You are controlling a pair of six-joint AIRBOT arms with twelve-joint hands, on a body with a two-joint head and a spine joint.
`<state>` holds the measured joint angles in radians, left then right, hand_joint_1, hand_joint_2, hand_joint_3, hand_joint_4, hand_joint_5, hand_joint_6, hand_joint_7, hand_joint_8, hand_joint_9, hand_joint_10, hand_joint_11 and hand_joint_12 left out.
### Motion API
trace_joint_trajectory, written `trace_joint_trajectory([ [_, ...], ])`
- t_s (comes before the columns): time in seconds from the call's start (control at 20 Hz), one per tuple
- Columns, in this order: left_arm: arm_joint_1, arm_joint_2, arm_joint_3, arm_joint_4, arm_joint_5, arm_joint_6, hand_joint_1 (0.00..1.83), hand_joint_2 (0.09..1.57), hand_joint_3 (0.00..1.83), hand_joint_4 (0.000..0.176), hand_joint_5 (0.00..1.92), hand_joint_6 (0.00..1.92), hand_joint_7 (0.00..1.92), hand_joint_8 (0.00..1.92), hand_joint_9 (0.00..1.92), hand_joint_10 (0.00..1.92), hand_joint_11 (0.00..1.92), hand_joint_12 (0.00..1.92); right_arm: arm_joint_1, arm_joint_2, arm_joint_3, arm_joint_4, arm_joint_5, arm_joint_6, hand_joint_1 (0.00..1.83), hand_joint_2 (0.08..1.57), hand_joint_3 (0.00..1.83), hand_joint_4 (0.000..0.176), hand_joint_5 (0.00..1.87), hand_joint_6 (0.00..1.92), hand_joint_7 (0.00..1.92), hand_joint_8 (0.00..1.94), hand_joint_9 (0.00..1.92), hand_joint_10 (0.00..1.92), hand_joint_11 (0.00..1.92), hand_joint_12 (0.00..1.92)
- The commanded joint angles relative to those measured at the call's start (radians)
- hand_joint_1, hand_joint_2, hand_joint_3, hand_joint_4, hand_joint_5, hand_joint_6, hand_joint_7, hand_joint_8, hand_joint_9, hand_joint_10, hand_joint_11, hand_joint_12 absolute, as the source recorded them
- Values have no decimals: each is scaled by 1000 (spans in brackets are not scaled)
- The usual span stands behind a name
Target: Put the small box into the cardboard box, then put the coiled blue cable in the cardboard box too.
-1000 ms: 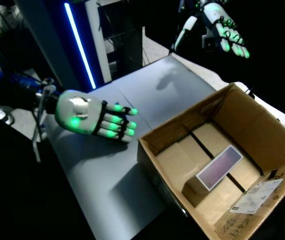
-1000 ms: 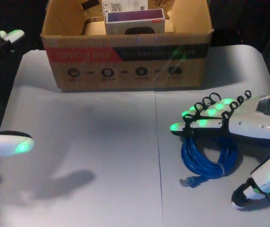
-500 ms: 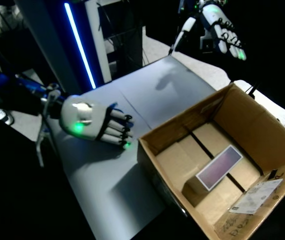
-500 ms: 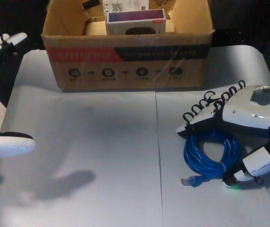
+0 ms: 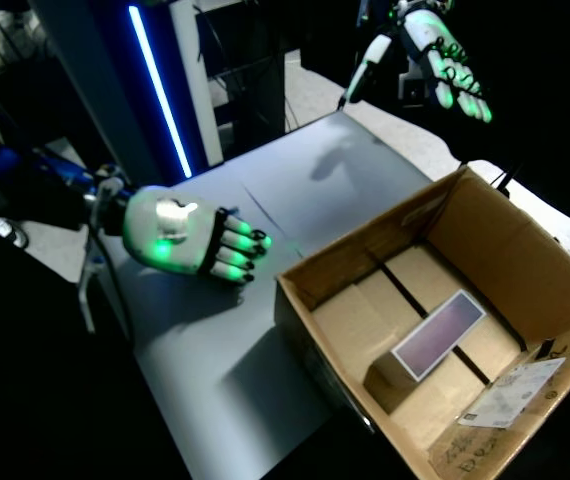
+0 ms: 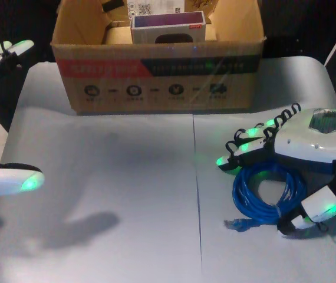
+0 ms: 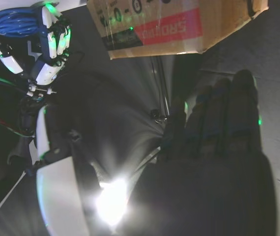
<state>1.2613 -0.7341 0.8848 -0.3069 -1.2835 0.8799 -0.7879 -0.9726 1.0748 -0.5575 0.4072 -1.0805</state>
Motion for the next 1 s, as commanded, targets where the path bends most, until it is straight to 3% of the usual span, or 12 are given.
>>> trace_joint_trajectory([
  [0.0,-4,-5,5,-5,-125,-6,690,817,3,176,71,4,21,4,0,0,9,4,1,-6,-3,6,22,0,1186,1271,0,0,743,1142,657,1733,727,1920,860,1885],
  [0.15,-3,-6,6,-6,-125,-7,693,819,3,176,72,3,21,2,0,0,7,3,1,11,-11,26,45,0,1198,1259,0,0,777,1059,693,1718,881,1920,996,1908],
  [0.25,-3,-7,6,-6,-124,-8,679,824,4,176,71,2,18,1,0,0,6,2,2,33,-25,48,85,0,1201,1270,2,0,663,1248,765,1643,1004,1788,1067,1774],
  [0.45,-1,-8,5,-7,-127,-10,686,826,2,176,62,0,11,0,0,0,6,3,44,97,-63,75,168,0,1174,1277,2,0,577,1493,817,1466,946,1621,989,1579],
  [0.6,0,-8,5,-7,-128,-13,697,813,0,176,58,1,12,2,0,0,31,13,77,154,-95,85,223,0,1200,1238,0,0,631,1452,894,1312,1004,1581,1017,1559],
  [0.65,1,-8,6,-7,-130,-13,690,809,0,176,61,2,16,3,0,0,37,15,92,169,-103,85,226,0,1191,1248,1,0,611,1482,870,1347,1003,1586,1017,1561],
  [0.75,3,-9,5,-8,-134,-14,666,800,0,176,60,1,17,2,7,2,50,20,104,203,-120,97,292,0,1325,1235,0,0,461,1784,747,1460,1029,1713,1050,1732],
  [0.8,3,-10,5,-8,-133,-14,663,804,0,176,66,3,16,1,11,3,59,23,105,223,-131,114,340,0,1339,1215,0,0,324,1719,781,1411,1059,1728,1099,1774],
  [0.85,3,-10,5,-8,-133,-14,644,805,0,176,64,2,15,1,14,3,69,27,106,235,-136,123,366,0,1184,1299,37,0,416,1689,753,1556,1026,1789,1104,1820],
  [0.9,3,-10,5,-9,-134,-14,647,805,0,176,71,4,19,2,21,6,73,28,110,248,-143,136,398,0,1160,1300,24,0,512,1569,772,1572,1030,1810,1154,1838],
  [0.95,3,-10,5,-9,-134,-14,642,813,2,176,72,3,18,1,20,4,69,25,119,261,-149,145,429,0,1071,1300,8,0,638,1545,875,1724,1063,1830,1215,1879],
])
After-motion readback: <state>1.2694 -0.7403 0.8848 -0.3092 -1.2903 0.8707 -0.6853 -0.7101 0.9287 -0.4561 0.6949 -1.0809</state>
